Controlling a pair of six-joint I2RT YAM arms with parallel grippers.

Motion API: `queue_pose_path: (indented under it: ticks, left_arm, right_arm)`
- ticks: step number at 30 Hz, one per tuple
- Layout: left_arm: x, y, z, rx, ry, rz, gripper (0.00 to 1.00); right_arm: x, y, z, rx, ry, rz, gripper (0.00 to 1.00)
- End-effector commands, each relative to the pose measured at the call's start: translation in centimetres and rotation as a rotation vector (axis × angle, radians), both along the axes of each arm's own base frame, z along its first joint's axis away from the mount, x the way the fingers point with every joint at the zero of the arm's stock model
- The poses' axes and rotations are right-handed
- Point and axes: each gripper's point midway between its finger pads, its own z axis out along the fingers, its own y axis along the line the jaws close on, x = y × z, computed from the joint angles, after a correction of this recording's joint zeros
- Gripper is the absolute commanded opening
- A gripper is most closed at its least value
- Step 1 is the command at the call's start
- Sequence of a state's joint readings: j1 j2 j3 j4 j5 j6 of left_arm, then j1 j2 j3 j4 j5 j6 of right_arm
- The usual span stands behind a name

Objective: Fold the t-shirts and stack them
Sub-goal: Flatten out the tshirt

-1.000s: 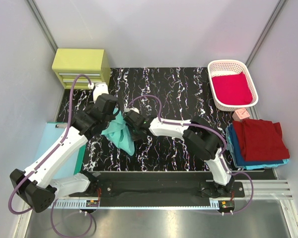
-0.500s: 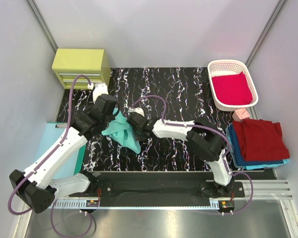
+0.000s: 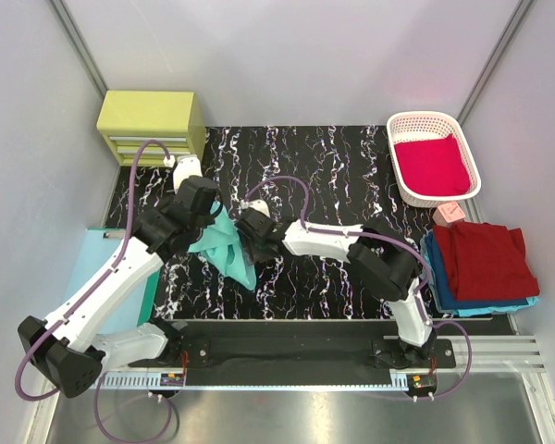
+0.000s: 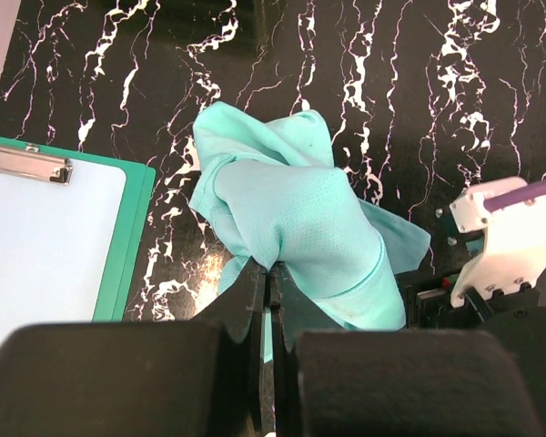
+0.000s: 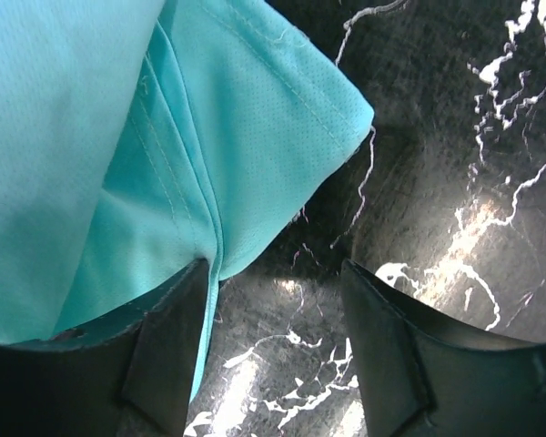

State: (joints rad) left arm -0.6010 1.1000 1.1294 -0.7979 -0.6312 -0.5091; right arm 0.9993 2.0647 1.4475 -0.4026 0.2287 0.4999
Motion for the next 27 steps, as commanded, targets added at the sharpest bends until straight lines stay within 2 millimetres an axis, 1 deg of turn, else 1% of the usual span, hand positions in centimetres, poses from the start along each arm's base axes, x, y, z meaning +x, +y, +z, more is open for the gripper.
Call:
queue_pose_path:
  ticks: [1,3,7,11,14,15,17,18,20,21,23,24,27]
  left_arm:
    - [0.4,-0.3,1.0,-0.045,-0.051,0.001,0.0]
    - [0.3,-0.2,1.1,-0.045,-0.052,0.0,0.0]
    - [0.2,-0.2,1.1,-0.042,-0.051,-0.002,0.0]
    - [0.2,-0.2,1.0,-0.046,-0.052,-0.003,0.0]
    - [0.2,-0.1,1.2,-0.045,-0.057,-0.005,0.0]
    - [0.2,-0.2,1.2,-0.044,-0.056,-0.007,0.0]
    - [0.2,-0.2,1.1,-0.046,-0.057,-0.008,0.0]
    - [0.3,-0.3,1.1,-0.048,-0.054,-0.009,0.0]
    - [0.4,-0.5,0.9,-0.053,-0.05,-0.014,0.0]
    - [0.4,-0.7,0.7,-0.054,-0.047,-0.017,0.0]
    - [0.5,-0.8,0.6,-0.058,-0.046,-0.02,0.0]
    - [0.5,-0.8,0.6,-0.058,-0.046,-0.02,0.0]
    - [0.5,-0.9,0.5,-0.057,-0.044,-0.022,0.0]
  right_arm:
    - [2.5,0.6,1.2,0.0,-0.049,-0.037,0.68]
    - [3.1,1.0,1.1,0.005,-0.05,-0.047,0.69]
    - [4.4,1.0,0.7,0.018,-0.039,-0.087,0.68]
    - [4.9,1.1,1.3,0.034,-0.05,-0.101,0.68]
    - [5.0,1.4,2.7,0.088,-0.083,-0.097,0.68]
    - [5.1,1.5,3.5,0.117,-0.101,-0.1,0.69]
    - [5.3,1.3,4.2,0.129,-0.124,-0.109,0.69]
    - [5.4,1.4,4.9,0.151,-0.139,-0.113,0.69]
    - [5.6,1.4,5.5,0.17,-0.152,-0.112,0.69]
    - [5.6,1.6,6.1,0.197,-0.163,-0.116,0.69]
    - [5.6,1.8,6.9,0.237,-0.167,-0.114,0.69]
    - [5.7,1.9,8.0,0.269,-0.185,-0.113,0.69]
    - [6.1,2.1,9.5,0.303,-0.217,-0.12,0.69]
